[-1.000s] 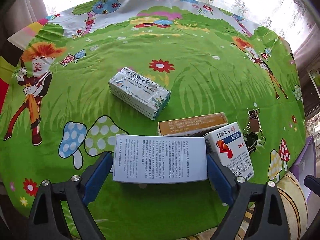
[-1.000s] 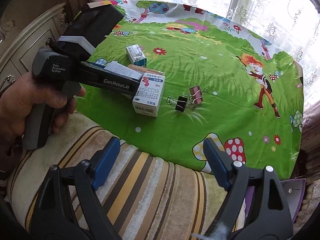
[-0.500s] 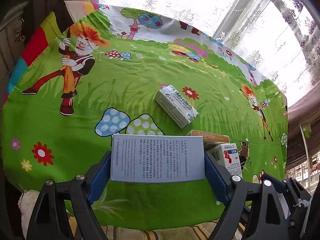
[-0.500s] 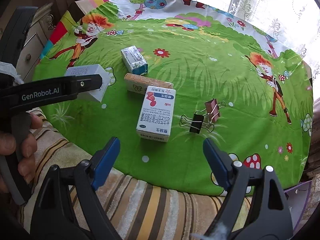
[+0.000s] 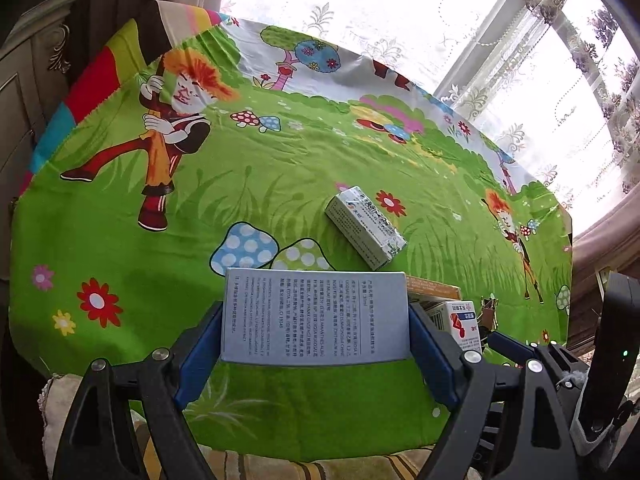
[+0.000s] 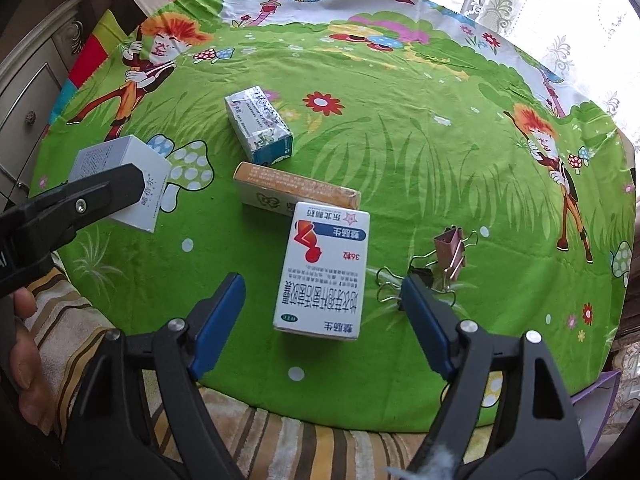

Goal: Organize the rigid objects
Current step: 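Grasp the white box with red logo with the right gripper while the left holds its box, then carry both boxes into the storage box and open both grippers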

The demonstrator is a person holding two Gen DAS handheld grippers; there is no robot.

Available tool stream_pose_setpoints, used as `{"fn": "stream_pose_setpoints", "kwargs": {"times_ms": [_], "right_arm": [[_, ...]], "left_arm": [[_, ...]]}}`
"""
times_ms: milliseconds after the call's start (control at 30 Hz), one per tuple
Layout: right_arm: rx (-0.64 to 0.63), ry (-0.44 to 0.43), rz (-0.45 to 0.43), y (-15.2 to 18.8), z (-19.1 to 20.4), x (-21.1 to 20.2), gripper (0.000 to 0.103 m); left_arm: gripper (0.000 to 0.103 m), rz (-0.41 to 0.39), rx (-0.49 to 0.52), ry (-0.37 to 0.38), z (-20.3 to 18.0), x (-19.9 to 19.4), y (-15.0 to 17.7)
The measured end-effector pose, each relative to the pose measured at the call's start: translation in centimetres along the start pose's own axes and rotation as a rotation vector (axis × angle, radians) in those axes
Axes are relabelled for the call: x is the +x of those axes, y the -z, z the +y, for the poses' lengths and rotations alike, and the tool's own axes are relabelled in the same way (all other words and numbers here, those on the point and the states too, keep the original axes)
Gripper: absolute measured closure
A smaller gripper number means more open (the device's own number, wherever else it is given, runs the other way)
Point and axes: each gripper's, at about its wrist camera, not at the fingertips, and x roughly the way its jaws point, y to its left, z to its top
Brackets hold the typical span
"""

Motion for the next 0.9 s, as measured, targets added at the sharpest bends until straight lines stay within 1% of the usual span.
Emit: {"fn": "stream_pose_setpoints", "kwargs": {"times_ms": [67,100,133,167,300,433,567,700,900], "right_arm": [[0.006,-0.007,0.013,0.0,-0.1,0.5,0.041],[0.011,-0.006,0.019,0.1,-0.2,0.6,0.045],[0.014,-0.012,0.023,0.2,-0.3,0.7,0.053],[0.017,-0.019,0.025,0.3,-0.3,0.7,0.057],[0.021,-0.006,-0.003,0.8,-0.5,-0.5,0.058],[0.020,-0.018,-0.043,1.7,-0.8,-2.2,0.058],[0.045,-0.031,-0.079,2.9,-1.7,-4.0,0.058],[0.072,-0.028,-0.119,4.1,-2.9,-6.0,0.058],[0.129,-0.021,-0.163,6.7,-5.2,-8.7,0.058]], "left_arm": [[0.016,0.002,0.004,0.000,-0.1,0.1,0.0],[0.016,0.003,0.005,0.001,-0.1,0.1,0.0],[0.016,0.002,0.006,0.001,-0.2,0.1,0.0],[0.016,0.001,0.005,0.001,-0.2,0.1,0.0],[0.016,-0.006,0.005,0.002,-0.2,-0.1,0.1],[0.016,-0.015,0.006,0.002,-0.3,-0.4,0.1],[0.016,-0.035,0.005,0.011,-0.4,-1.0,0.2],[0.016,-0.054,0.006,0.044,-0.9,-2.0,0.5],[0.016,-0.047,0.034,0.094,-2.7,-3.0,1.6]]}}
